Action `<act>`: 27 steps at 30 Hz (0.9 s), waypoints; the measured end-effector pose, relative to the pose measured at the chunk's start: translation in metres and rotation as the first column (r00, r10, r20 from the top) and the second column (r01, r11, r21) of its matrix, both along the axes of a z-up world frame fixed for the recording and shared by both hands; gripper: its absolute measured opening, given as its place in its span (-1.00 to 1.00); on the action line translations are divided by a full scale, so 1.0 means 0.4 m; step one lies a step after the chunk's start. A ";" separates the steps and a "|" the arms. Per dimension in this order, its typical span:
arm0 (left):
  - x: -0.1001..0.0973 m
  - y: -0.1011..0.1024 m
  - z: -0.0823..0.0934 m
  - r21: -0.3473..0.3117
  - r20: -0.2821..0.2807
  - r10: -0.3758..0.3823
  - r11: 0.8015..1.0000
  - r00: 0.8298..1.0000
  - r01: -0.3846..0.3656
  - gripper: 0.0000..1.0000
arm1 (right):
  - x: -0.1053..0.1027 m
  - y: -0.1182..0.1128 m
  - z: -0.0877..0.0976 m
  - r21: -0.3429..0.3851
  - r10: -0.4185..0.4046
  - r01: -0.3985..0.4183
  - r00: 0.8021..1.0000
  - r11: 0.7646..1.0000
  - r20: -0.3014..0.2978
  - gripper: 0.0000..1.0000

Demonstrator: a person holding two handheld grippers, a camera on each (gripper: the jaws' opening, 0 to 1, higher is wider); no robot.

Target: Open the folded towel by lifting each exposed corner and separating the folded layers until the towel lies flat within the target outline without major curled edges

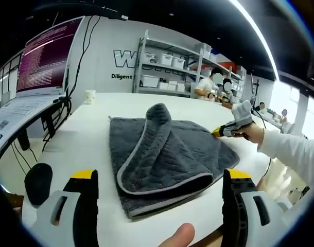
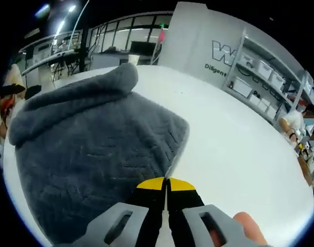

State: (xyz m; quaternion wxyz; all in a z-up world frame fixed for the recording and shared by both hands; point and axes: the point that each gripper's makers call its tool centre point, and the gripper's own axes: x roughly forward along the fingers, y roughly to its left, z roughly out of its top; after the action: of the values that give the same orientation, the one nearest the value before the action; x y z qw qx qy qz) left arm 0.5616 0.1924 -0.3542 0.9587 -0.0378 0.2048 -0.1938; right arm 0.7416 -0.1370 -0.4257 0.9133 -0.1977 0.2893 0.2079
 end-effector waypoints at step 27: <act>0.007 -0.010 -0.012 0.007 -0.007 0.000 1.000 1.000 0.000 0.99 | -0.022 -0.297 -0.006 -0.148 -0.209 0.213 0.977 0.966 0.044 -1.00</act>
State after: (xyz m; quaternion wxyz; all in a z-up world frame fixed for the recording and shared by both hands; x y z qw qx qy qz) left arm 0.5646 0.1883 -0.3589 0.9580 -0.0351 0.2089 -0.1931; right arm 0.7330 -0.2559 -0.4280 0.9165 -0.2377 0.3106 0.0840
